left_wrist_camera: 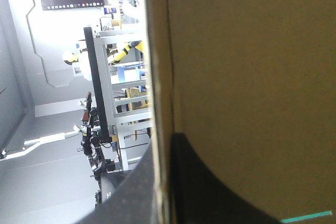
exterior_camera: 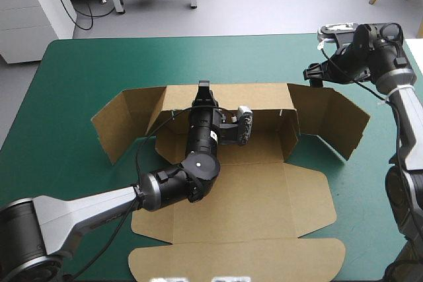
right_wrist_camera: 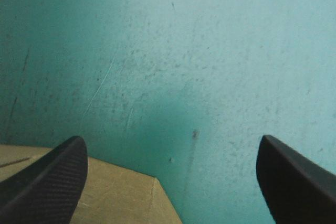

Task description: Fold the box

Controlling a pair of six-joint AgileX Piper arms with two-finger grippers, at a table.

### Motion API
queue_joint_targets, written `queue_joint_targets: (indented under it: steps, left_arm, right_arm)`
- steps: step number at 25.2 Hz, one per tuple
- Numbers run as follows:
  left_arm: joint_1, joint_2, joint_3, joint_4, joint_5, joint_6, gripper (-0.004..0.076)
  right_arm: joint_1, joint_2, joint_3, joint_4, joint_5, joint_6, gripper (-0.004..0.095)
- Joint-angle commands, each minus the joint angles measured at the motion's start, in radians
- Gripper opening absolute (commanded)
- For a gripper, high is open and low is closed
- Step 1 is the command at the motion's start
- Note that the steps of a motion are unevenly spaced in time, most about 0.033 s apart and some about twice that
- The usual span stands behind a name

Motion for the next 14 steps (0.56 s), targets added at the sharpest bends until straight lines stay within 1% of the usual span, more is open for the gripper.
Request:
queue_joint_targets:
  steps: [1, 3, 6, 8, 10, 14]
  left_arm:
    - [-0.008, -0.051, -0.027, 0.079, 0.044, -0.014, -0.001]
    - [-0.008, -0.051, -0.027, 0.078, 0.044, -0.014, -0.001]
    - [-0.008, -0.051, -0.027, 0.071, 0.044, -0.014, -0.001]
    - [-0.008, -0.049, -0.027, 0.068, 0.044, -0.014, -0.001]
    - [-0.008, -0.049, -0.027, 0.059, 0.044, -0.014, -0.001]
    - [-0.008, -0.049, -0.027, 0.053, 0.044, -0.014, -0.001]
  right_arm:
    - [-0.009, -0.048, -0.036, 0.025, 0.035, -0.033, 0.0792]
    - [-0.011, -0.06, -0.028, 0.03, 0.043, -0.033, 0.0792]
    - [-0.023, -0.09, 0.009, 0.095, 0.043, -0.049, 0.079]
    - [-0.035, -0.121, 0.075, 0.143, 0.04, -0.069, 0.079]
    - [-0.035, -0.156, 0.143, 0.181, -0.001, -0.109, 0.0788]
    - [-0.035, -0.22, 0.235, 0.185, -0.065, -0.109, 0.0786]
